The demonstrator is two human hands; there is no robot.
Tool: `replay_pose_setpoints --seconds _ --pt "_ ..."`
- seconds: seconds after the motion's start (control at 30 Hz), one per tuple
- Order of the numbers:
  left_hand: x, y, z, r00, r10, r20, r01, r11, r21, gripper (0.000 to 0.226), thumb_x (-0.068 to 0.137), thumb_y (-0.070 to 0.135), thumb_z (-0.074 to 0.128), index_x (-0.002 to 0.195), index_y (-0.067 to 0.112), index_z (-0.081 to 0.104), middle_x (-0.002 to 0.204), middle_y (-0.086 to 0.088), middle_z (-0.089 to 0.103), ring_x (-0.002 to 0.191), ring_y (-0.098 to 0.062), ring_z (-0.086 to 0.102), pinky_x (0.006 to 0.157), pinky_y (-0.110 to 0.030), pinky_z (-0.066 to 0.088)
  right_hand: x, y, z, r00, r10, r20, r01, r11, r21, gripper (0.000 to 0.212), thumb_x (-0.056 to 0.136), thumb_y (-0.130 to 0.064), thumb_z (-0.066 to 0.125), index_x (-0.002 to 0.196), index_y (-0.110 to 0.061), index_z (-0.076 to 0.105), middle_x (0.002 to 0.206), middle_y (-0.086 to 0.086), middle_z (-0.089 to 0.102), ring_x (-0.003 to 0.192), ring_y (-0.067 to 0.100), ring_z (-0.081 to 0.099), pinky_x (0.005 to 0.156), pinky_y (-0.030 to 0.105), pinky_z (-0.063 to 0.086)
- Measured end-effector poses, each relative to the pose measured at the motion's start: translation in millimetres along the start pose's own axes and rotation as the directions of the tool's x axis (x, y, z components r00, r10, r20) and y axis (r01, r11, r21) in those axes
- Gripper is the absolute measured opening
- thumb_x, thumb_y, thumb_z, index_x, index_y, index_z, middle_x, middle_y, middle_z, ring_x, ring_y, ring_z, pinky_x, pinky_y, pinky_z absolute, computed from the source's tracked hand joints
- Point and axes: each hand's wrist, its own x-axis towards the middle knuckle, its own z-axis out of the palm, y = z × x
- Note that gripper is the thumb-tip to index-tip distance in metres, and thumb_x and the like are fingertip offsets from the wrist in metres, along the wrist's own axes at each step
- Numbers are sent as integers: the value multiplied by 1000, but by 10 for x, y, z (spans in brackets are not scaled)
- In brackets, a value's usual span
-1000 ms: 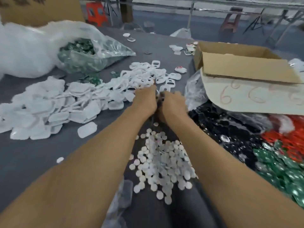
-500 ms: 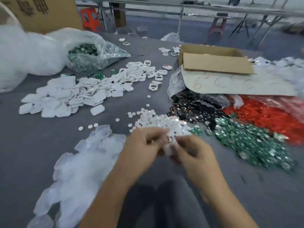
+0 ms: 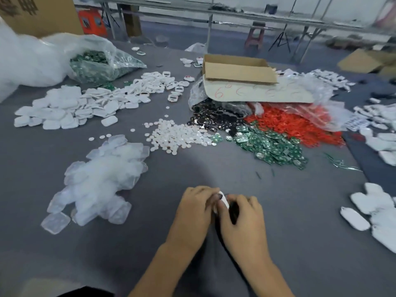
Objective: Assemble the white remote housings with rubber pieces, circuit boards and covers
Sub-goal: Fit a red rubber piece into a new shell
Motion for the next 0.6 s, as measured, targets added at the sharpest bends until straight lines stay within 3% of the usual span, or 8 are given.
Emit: replay_pose_setpoints --seconds 0.07,0.2,0.27,0.4,0.5,0.6 --pt "-10 -25 38 1000 -8 -14 8 1000 7 26 101 31 61 124 23 70 119 13 65 111 -7 52 99 -17 40 94 20 -12 998 43 -45 -39 996 83 15 93 -39 62 105 -30 65 99 -13 54 93 6 55 81 21 39" --pt "-75 6 84 998 14 66 -20 995 95 49 87 55 60 130 32 65 113 17 45 111 -4 46 93 -18 46 446 115 -118 984 67 -165 -49 992 115 14 94 -19 61 105 -26 68 97 -10 56 84 -1 55 79 20 39" --pt "-76 19 71 995 6 100 -14 997 74 42 83 56 63 121 38 65 110 19 41 108 -3 48 88 -21 51 683 193 -191 971 89 -222 -70 993 92 18 93 -14 60 107 -21 69 99 -4 57 82 4 54 80 21 38" --pt "-86 60 35 997 47 56 -46 999 -16 32 80 48 70 110 43 60 111 21 46 101 -6 57 78 -26 55 988 316 -219 962 99 -254 -100 995 8 23 92 -10 60 112 -16 68 105 5 58 101 24 55 92 32 43" --pt "-101 67 -8 998 61 30 -58 994 -94 33 79 44 74 106 42 57 113 18 53 96 -6 63 74 -25 56 972 344 -124 978 21 -205 -22 1000 -1 23 92 -13 61 113 -21 68 104 -4 54 101 15 54 87 12 34" --pt "-91 38 -19 998 67 11 -66 997 -29 28 75 41 75 97 38 58 103 22 56 99 -5 59 79 -11 46 957 382 -92 983 -41 -179 38 999 -26 20 92 -16 63 110 -24 70 101 -10 54 96 3 49 84 -4 28"
